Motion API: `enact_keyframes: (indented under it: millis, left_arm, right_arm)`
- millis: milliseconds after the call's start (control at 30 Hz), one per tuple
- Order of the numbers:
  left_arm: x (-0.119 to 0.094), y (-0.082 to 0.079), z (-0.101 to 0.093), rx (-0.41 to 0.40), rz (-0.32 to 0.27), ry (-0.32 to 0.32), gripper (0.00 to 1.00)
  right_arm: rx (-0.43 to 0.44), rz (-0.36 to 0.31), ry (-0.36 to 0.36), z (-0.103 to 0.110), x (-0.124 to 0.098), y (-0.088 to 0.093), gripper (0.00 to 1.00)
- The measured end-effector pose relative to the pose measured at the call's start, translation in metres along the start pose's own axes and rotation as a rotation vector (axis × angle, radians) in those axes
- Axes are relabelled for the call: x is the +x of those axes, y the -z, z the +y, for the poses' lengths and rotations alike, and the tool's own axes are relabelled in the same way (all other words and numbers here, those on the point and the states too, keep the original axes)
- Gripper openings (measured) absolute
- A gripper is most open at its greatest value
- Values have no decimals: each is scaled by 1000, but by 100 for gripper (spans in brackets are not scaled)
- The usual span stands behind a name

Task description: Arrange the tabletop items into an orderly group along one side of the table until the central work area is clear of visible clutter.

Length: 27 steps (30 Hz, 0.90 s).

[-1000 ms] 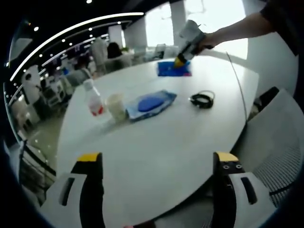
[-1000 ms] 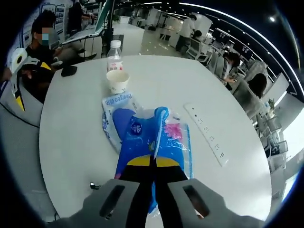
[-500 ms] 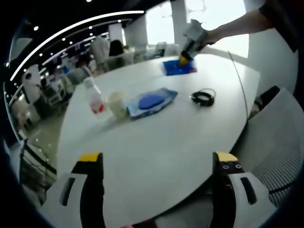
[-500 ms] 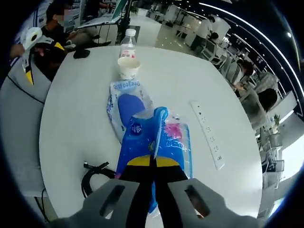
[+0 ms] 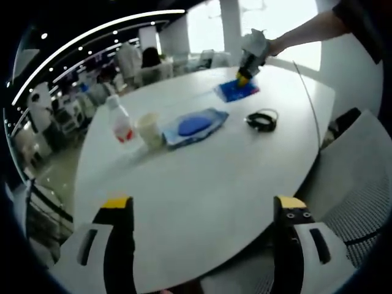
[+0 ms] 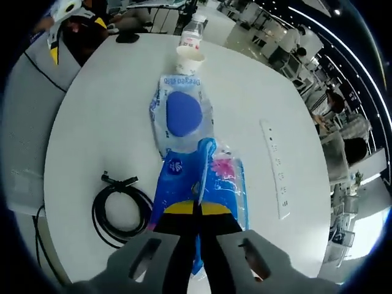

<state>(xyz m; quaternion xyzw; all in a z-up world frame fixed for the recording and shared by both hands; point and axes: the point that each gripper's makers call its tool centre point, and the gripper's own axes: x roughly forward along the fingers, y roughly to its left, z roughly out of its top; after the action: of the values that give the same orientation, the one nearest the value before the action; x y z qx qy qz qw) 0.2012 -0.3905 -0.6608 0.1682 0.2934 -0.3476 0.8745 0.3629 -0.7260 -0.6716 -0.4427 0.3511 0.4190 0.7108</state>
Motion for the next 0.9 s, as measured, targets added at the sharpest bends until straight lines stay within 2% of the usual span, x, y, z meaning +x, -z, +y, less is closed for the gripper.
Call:
enact_keyframes:
  millis: [100,300,500,667,800,900]
  left_arm:
    - [0,1,0,0,6,0,92]
    - [1,7,1,6,32,2,91]
    - [3,12,2,11,52,0,91]
    - [2,10,1,10,43,4,92]
    - [1,3,-2,3,9,13,93]
    - [2,5,-1,8,18,12,93]
  right_arm:
    - [-28,10,-7,2,4,5,0]
    - [-80,36,-38,1,26,24,0]
    - [-104,55,-58,6,42,33,0]
    - [-108,63,-65,7,51,39,0]
    - [-116,71,-76,5,55,42,0]
    - [-141,76,-83,6,61,46,0]
